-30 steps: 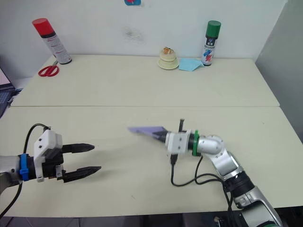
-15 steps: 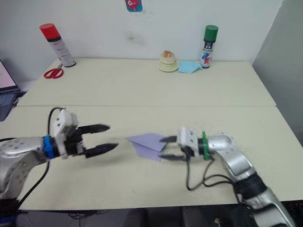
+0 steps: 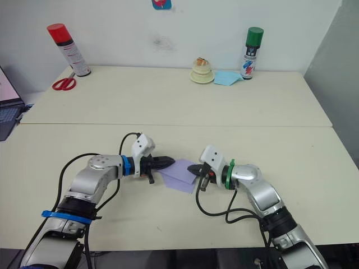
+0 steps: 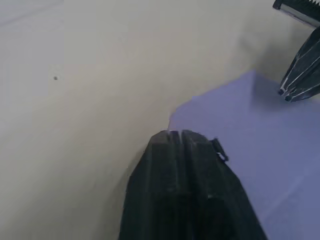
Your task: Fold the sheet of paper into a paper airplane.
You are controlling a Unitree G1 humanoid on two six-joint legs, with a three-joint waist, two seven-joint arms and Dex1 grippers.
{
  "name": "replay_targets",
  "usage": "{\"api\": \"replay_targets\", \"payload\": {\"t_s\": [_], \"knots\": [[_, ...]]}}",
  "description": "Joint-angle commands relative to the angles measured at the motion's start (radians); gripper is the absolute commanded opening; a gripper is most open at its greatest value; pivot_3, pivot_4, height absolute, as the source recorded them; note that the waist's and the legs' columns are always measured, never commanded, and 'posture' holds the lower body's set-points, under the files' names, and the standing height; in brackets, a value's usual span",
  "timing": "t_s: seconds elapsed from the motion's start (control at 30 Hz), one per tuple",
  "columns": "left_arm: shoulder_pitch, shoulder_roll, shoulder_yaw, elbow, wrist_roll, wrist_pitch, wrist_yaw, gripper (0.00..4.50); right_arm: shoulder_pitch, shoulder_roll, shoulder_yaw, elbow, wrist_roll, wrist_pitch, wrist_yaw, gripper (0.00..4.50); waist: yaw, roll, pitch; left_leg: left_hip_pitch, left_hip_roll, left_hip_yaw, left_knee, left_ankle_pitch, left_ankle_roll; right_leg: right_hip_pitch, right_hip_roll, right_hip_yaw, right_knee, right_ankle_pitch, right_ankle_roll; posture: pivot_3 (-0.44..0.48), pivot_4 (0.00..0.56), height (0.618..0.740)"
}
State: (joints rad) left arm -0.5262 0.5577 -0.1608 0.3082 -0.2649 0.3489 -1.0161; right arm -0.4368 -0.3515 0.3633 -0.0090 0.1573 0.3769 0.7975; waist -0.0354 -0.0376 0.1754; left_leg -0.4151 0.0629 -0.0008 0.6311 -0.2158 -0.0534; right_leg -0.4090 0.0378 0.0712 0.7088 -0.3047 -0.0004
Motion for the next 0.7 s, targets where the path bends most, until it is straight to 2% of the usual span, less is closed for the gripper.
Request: {"api": "replay_targets", "payload": {"t_s": [0.03, 0.13, 0.33, 0.57, 0.63, 0.7], "knots": [[0.022, -0.006, -0.024, -0.029, 0.024, -0.016, -0.023, 0.38, 0.022, -0.014, 0.028, -0.012, -0.047, -0.014, 0.001, 0.0, 0.001, 0.0, 0.0, 0.0, 0.0, 0.0, 0.0, 0.0, 0.0, 0.0, 0.0, 0.0, 0.0, 0.0, 0.0, 0.0, 0.15, 0.737], [0.082, -0.004, -0.021, -0.081, 0.03, -0.019, -0.016, 0.38, 0.053, -0.012, 0.034, -0.033, -0.054, -0.011, 0.001, 0.0, -0.002, 0.0, -0.001, 0.001, 0.0, 0.0, 0.001, 0.0, 0.0, 0.001, 0.0, 0.0, 0.002, 0.0, 0.0, 0.0, 0.15, 0.737], [0.172, 0.004, 0.058, -0.138, -0.006, -0.017, 0.015, 0.38, 0.083, -0.03, 0.063, -0.045, -0.103, -0.056, 0.012, 0.0, -0.009, 0.0, -0.001, 0.006, 0.0, 0.001, 0.001, 0.0, 0.0, 0.004, 0.0, 0.001, 0.003, -0.002, 0.004, 0.0, 0.15, 0.737], [0.268, 0.06, 0.098, -0.173, -0.009, 0.003, 0.014, 0.38, 0.071, -0.006, 0.052, -0.025, -0.087, -0.13, 0.037, 0.0, -0.02, 0.0, -0.001, 0.008, 0.0, 0.0, 0.0, 0.0, 0.0, 0.005, 0.0, 0.001, 0.004, -0.003, 0.005, 0.0, 0.15, 0.737], [0.274, 0.061, 0.096, -0.155, -0.001, -0.01, 0.012, 0.38, 0.066, 0.002, 0.051, -0.012, -0.094, -0.117, 0.033, 0.0, -0.02, 0.0, -0.001, 0.009, 0.0, 0.0, 0.0, 0.0, 0.0, 0.005, 0.0, 0.001, 0.005, -0.003, 0.005, 0.0, 0.15, 0.737], [0.271, 0.054, 0.09, -0.153, 0.001, -0.009, 0.014, 0.38, 0.073, 0.026, -0.013, -0.029, -0.038, -0.02, 0.001, 0.0, -0.021, 0.0, -0.001, 0.01, 0.0, 0.002, 0.0, 0.0, 0.0, 0.006, 0.0, 0.001, 0.005, -0.003, 0.005, 0.0, 0.15, 0.737]]}}
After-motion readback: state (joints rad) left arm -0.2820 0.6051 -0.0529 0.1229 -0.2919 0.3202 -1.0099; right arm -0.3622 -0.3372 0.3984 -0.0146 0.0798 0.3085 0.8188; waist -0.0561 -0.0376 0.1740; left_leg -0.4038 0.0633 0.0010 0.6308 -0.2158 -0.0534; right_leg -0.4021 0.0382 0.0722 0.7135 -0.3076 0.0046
